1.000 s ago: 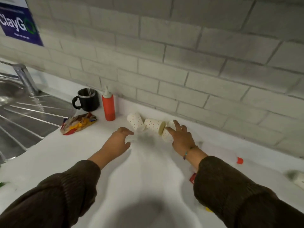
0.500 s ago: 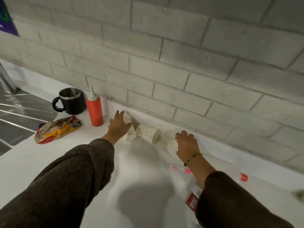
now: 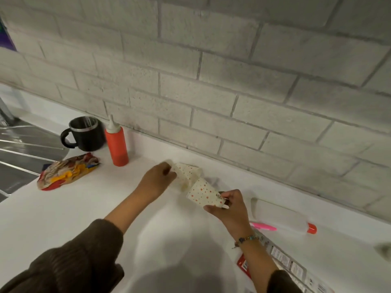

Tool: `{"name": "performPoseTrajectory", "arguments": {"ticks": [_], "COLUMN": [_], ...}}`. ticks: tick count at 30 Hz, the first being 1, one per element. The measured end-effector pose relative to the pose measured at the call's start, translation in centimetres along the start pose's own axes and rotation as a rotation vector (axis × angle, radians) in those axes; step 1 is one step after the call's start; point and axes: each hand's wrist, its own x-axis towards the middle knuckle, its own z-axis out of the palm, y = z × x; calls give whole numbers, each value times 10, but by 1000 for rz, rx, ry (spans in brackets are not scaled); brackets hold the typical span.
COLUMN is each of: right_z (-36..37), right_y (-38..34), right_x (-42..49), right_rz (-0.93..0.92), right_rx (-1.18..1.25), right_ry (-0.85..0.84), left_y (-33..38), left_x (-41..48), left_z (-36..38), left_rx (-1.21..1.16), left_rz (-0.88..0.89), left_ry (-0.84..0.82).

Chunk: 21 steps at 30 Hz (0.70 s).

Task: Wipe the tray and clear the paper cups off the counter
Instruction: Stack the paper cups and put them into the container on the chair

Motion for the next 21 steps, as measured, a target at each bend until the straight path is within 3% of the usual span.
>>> {"name": "performPoseTrajectory", "arguments": {"ticks": [10, 16, 18, 21], "right_z": [5, -6, -12, -24], "right_y": [-25, -21, -19, -11], "right_x": [-10, -19, -26, -36], "right_rz": [-174, -204, -184, -103], "right_rx": [-230, -306, -310, -221], "right_ry": [-183, -191, -167, -71], "left_y": [59, 69, 68, 51], "left_x": [-15, -3, 1, 19], "left_z": [-2, 15, 19, 29], "left_rx": [-283, -98, -148, -282], "left_rz": [36, 108, 143, 170], "left_ry": [-527, -804, -728, -203]}}
